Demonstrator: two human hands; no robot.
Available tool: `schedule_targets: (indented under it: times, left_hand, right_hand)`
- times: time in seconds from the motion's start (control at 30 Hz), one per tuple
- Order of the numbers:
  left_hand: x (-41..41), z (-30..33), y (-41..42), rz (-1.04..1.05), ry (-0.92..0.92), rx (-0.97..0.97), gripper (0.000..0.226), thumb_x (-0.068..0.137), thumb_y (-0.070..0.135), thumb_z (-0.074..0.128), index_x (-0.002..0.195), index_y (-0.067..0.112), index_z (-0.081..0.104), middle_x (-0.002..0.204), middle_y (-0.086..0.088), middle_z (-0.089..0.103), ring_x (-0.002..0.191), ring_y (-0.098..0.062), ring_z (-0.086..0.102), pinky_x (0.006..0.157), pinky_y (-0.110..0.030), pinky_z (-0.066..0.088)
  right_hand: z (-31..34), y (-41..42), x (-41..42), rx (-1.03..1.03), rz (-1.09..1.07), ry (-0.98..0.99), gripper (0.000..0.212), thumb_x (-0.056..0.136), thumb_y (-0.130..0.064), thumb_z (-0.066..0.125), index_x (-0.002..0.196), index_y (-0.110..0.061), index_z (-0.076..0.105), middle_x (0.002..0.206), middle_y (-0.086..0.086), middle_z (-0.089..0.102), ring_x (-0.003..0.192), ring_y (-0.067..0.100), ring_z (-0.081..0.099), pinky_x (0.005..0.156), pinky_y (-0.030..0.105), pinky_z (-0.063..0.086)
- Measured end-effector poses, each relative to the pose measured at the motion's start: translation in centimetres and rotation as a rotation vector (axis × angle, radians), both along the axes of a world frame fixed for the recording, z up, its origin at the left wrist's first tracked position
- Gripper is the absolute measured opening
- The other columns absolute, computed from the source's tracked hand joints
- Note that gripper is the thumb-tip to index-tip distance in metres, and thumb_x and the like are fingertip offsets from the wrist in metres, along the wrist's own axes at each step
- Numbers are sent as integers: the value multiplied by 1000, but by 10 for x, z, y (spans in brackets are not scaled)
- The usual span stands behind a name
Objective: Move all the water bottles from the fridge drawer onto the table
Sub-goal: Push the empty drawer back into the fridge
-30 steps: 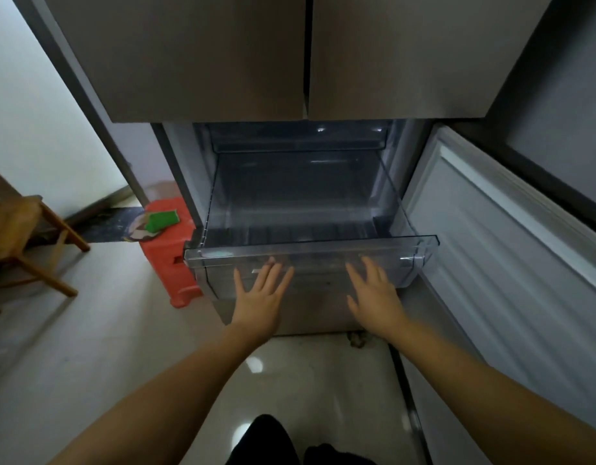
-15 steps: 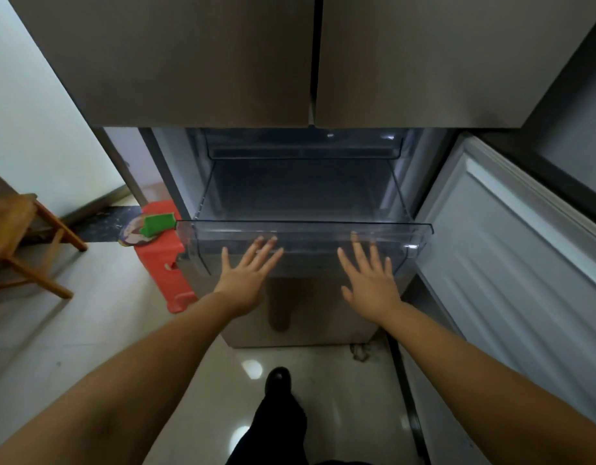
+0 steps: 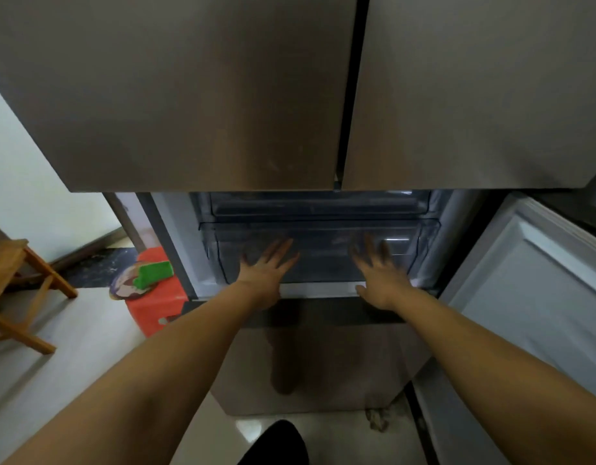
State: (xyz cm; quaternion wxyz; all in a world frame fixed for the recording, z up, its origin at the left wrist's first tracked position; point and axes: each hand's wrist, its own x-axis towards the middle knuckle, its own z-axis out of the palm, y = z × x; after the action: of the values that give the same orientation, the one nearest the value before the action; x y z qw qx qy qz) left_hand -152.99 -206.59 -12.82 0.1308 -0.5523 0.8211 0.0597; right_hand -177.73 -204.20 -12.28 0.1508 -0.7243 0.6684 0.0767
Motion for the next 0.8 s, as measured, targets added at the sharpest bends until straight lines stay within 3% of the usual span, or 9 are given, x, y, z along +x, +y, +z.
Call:
schedule_targets:
  times: [0.23, 0.4, 0.5, 0.67, 0.8]
  left_hand:
    - [-3, -14, -20, 0, 34, -30, 94, 88, 12, 51, 146, 37, -17, 150, 10, -38, 141, -16, -32, 107, -71, -4]
    - [-5, -3, -16, -20, 32, 0, 89, 89, 15, 50, 148, 35, -13, 152, 8, -35, 142, -18, -30, 110, -69, -2]
    - [-9, 7, -8, 27, 52, -4, 83, 89, 19, 50, 151, 30, -5, 156, 1, -26, 145, -22, -22, 113, -64, 0]
    - [-45, 14, 34, 13, 63, 29, 77, 93, 23, 48, 152, 26, -2, 158, -8, -20, 146, -26, -20, 116, -60, 0]
    - [-117, 32, 73, -99, 212, -53, 76, 91, 21, 50, 151, 26, 5, 160, -6, -8, 148, -24, -11, 119, -53, 2]
  right_hand:
    - [-21, -23, -2, -62, -29, -37, 99, 89, -15, 53, 144, -40, -27, 149, -8, -41, 141, 29, -31, 118, 57, 3]
    - [-5, -16, -5, -68, -11, -19, 90, 91, -22, 51, 148, -37, -17, 155, -4, -32, 146, 29, -17, 117, 57, 8]
    - [9, 11, -10, -121, -41, -61, 90, 91, -28, 54, 148, -38, -16, 157, 0, -27, 148, 26, -5, 116, 55, 15]
    - [42, 78, -42, -135, -98, -78, 84, 93, -25, 50, 150, -31, -11, 159, 3, -20, 148, 21, -14, 118, 54, 5]
    - [76, 130, -74, -237, -176, -115, 79, 95, -27, 48, 151, -31, -8, 159, 1, -19, 147, 20, -14, 119, 48, 3]
